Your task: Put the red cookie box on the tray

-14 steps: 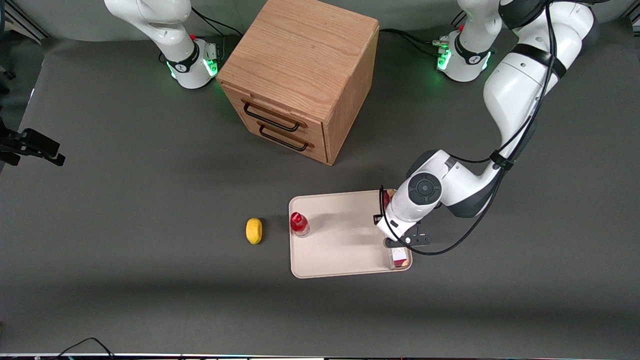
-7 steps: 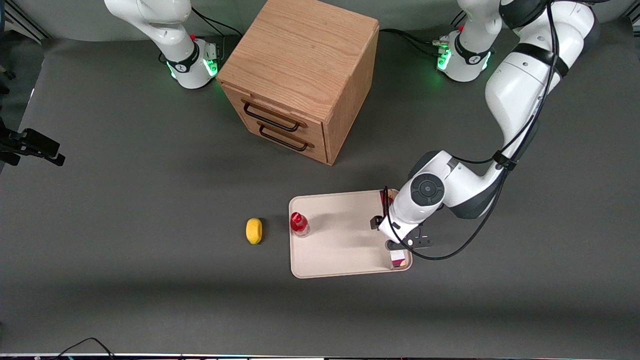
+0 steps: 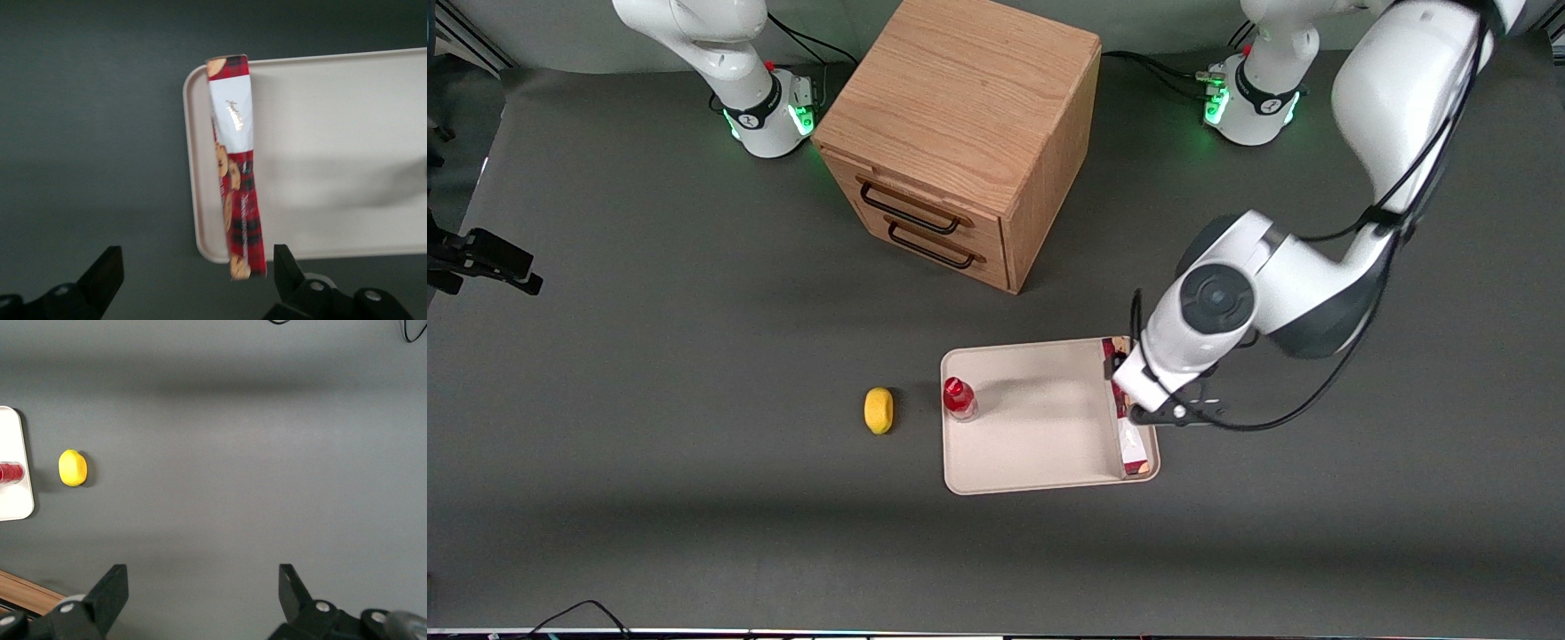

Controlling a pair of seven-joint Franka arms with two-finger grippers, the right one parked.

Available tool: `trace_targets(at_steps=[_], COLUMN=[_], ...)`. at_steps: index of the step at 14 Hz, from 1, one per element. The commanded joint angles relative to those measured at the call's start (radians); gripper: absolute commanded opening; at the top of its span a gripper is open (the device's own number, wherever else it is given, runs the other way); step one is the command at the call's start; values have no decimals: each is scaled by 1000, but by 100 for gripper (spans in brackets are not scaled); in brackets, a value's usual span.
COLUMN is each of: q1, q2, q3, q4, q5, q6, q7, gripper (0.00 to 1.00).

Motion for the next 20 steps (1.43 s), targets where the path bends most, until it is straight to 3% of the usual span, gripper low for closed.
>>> trace_targets(at_steps=[1,4,8,12,20], q1=[0,-80,-115,-123,-138], q2=[-221,-401,-565,-622,-532], q3=[117,419,608,702,708], q4=[-37,-74,-229,-326,-192], q5=[-157,-339,-360,-448,-442], q6=[-103,-164,-111,-23,-59], q7=[167,432,508,592,600], gripper=[100,100,100,100,100])
